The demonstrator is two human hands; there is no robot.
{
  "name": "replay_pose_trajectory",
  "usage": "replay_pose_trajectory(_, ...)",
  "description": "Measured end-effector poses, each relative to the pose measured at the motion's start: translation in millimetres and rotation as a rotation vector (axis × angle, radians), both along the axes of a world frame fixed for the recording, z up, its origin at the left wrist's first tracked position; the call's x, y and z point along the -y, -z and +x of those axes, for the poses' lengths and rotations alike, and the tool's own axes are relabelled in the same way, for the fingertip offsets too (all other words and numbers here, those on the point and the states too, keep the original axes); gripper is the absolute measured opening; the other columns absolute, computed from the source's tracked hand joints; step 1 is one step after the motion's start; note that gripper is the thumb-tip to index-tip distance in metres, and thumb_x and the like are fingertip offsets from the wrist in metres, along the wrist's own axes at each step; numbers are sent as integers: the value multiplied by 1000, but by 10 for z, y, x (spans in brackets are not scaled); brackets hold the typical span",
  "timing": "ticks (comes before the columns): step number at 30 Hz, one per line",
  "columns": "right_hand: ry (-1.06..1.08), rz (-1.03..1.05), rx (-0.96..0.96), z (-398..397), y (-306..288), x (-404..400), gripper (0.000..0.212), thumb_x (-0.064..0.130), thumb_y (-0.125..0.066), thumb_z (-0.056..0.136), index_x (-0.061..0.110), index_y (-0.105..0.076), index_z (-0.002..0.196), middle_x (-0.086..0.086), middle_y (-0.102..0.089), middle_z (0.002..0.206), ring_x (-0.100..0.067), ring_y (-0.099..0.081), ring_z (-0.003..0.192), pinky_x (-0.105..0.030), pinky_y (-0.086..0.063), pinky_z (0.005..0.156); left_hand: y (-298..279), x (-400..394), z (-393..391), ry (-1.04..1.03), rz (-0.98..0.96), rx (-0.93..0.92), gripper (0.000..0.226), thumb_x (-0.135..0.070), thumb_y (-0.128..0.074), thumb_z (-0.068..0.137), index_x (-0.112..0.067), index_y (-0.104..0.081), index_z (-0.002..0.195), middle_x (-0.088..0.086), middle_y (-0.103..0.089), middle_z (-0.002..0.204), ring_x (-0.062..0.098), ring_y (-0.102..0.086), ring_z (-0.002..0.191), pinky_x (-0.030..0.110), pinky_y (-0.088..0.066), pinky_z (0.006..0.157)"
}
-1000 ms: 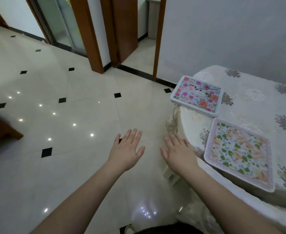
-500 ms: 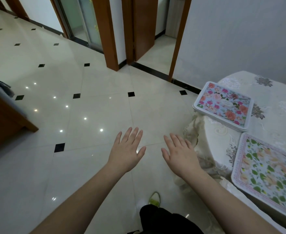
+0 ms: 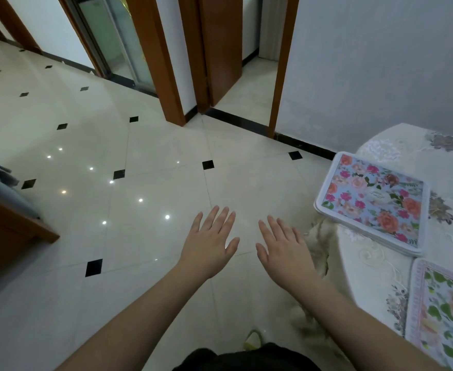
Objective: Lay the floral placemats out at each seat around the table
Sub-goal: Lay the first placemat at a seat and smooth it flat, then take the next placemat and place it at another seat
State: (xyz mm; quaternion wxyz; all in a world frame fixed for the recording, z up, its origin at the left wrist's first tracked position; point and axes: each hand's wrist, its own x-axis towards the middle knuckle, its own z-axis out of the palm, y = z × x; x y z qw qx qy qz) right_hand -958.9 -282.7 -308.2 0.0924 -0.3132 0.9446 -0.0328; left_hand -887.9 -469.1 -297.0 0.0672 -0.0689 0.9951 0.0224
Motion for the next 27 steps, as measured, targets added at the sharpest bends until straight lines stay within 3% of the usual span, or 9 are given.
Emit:
replay_pose_trajectory(13, 203, 20, 32, -1160, 143, 450, 61, 51, -16, 102, 26, -5, 157, 0, -4, 166, -22, -4, 152, -43, -3, 121, 125, 555, -1430, 184, -5, -26, 64, -56, -5, 100, -28, 1, 158, -5, 4, 167, 15, 10, 153, 45, 5, 123)
replay_pose_trajectory(27, 555, 8, 46, -2188, 5, 1071, 59, 43, -21, 104, 22, -8, 157, -1, -9, 166, -19, -9, 152, -43, -10, 122, 121, 1274, -3122, 542, 20, -22, 63, -53, -9, 103, -26, 3, 158, -4, 7, 167, 15, 13, 152, 43, 7, 123)
